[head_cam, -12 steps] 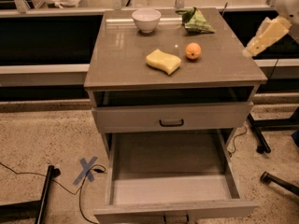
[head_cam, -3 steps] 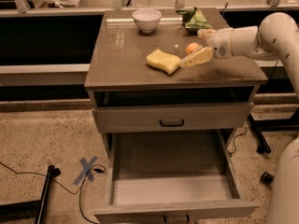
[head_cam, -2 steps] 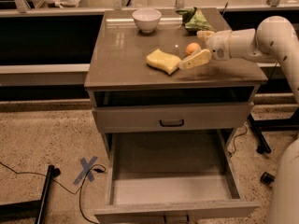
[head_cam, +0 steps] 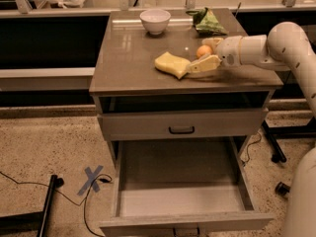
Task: Place orange into middle drawer
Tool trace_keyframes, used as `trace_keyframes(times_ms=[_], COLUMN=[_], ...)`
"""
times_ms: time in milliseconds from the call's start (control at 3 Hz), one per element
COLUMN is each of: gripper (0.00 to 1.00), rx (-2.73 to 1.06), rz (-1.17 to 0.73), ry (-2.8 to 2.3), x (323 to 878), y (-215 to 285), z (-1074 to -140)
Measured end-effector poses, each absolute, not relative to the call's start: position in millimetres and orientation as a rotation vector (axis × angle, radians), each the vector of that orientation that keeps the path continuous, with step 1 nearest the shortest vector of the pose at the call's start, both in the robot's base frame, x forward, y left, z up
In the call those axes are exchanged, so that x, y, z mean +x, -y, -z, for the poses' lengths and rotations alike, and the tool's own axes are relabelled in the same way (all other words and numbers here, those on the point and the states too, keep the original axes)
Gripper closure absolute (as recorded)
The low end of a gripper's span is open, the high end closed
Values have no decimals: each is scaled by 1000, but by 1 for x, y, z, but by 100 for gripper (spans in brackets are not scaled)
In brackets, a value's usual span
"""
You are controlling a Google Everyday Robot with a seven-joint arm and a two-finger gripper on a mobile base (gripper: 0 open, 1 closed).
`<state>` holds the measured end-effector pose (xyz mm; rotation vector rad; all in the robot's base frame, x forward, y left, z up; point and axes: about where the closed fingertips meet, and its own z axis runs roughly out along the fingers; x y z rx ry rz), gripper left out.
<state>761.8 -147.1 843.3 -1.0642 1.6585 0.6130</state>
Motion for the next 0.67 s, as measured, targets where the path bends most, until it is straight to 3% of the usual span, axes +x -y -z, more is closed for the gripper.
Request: trace_keyframes(times_ms=[667], gripper=[65], rx=[-1017], rz=[-646], ry=[-1630], x=[762], y=[153], z=[-846])
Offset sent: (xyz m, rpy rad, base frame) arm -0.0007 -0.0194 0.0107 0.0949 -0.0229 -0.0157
